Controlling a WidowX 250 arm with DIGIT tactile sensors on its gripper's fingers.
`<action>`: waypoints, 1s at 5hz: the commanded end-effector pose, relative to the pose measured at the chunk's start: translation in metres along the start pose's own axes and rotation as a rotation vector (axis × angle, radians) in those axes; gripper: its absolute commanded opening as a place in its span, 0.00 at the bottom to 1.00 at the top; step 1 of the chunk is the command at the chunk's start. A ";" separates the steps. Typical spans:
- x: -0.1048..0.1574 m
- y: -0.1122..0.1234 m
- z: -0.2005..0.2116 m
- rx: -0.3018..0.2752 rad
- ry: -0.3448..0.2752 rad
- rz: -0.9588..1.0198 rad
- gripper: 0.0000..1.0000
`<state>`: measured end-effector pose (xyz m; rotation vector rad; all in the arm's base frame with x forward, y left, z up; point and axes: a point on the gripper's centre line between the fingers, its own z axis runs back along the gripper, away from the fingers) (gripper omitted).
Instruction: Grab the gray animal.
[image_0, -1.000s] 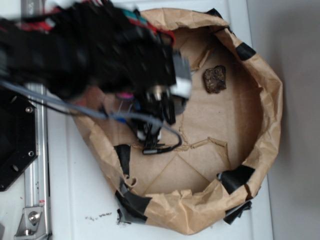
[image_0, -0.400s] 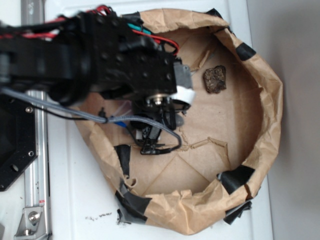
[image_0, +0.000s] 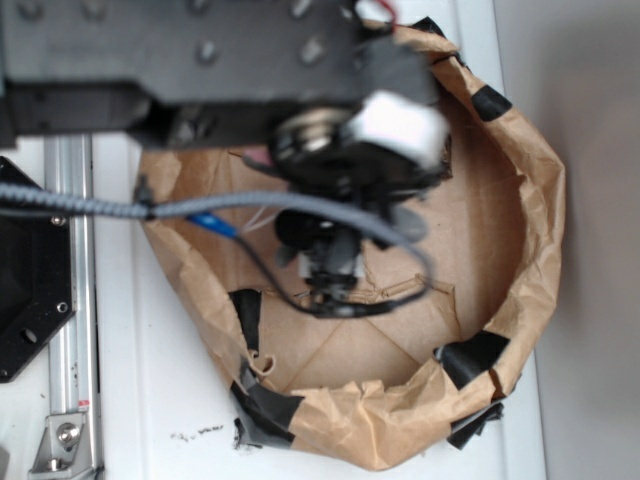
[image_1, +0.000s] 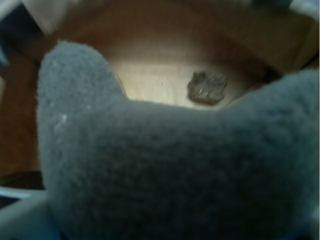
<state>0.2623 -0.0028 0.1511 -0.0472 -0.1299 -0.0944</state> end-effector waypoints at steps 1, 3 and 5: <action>0.002 -0.004 0.016 0.007 -0.038 0.031 0.00; 0.000 -0.008 0.014 0.013 -0.038 0.017 0.00; -0.002 -0.011 0.009 0.012 -0.035 0.038 0.00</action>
